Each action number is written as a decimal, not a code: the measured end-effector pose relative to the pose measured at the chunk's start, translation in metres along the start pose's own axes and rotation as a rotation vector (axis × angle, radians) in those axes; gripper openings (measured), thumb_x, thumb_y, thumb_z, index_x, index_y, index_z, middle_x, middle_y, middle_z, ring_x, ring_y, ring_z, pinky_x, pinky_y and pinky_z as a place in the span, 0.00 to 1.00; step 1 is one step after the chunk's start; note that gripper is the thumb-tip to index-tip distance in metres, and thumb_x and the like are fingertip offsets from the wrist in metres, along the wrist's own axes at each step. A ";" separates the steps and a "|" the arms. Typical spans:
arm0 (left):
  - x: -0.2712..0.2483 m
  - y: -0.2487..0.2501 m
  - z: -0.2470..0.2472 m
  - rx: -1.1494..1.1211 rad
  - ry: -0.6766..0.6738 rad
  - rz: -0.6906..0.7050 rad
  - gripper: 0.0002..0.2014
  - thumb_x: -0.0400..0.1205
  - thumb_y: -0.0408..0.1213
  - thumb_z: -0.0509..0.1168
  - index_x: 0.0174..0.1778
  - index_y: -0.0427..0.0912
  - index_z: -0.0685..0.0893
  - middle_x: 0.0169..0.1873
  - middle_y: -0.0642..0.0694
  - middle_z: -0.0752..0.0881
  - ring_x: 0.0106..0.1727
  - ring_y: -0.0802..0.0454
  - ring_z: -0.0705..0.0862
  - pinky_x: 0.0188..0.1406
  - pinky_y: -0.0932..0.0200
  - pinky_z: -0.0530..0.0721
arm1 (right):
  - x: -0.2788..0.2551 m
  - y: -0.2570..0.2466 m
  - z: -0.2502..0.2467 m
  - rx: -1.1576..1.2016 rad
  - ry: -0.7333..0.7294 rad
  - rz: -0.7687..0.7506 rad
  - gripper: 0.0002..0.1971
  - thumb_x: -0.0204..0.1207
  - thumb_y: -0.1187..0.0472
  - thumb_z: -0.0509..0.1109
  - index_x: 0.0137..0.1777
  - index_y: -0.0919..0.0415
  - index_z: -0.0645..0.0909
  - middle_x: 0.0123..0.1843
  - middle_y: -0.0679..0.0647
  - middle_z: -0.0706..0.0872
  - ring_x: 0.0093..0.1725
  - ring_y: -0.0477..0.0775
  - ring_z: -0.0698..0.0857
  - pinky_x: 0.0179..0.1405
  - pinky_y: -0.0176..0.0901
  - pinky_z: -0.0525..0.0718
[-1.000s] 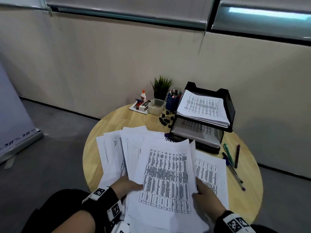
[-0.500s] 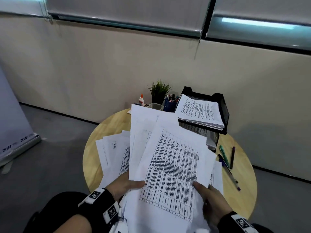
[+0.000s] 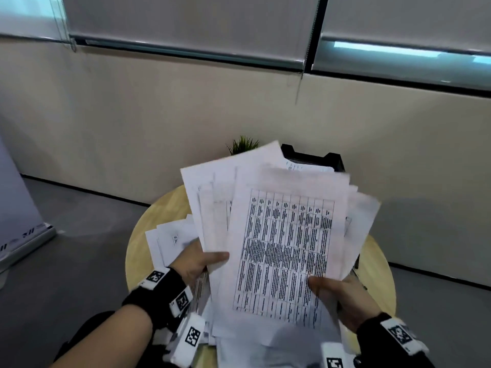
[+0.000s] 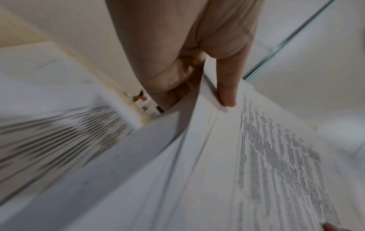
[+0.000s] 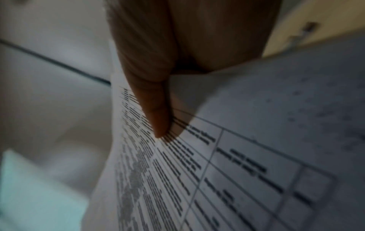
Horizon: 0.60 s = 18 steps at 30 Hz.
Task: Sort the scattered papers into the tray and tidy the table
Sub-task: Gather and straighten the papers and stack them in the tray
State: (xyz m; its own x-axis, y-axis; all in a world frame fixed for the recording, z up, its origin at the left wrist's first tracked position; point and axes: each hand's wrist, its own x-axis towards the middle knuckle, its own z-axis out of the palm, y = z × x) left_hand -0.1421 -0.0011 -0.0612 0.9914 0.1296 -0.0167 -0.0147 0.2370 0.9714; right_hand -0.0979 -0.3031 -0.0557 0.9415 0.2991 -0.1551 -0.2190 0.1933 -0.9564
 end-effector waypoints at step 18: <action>0.024 0.043 0.062 0.035 0.138 0.143 0.27 0.60 0.39 0.84 0.49 0.31 0.81 0.45 0.38 0.88 0.53 0.40 0.86 0.61 0.51 0.83 | 0.017 -0.036 0.022 -0.034 0.057 -0.345 0.29 0.51 0.65 0.86 0.54 0.67 0.81 0.52 0.62 0.89 0.56 0.61 0.87 0.52 0.47 0.86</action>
State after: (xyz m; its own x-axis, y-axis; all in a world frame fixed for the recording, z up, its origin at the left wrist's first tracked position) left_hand -0.1109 -0.0478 -0.0051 0.9525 0.2905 0.0917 -0.1466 0.1734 0.9739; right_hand -0.0792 -0.2843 -0.0187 0.9715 0.1691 0.1662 0.1224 0.2426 -0.9624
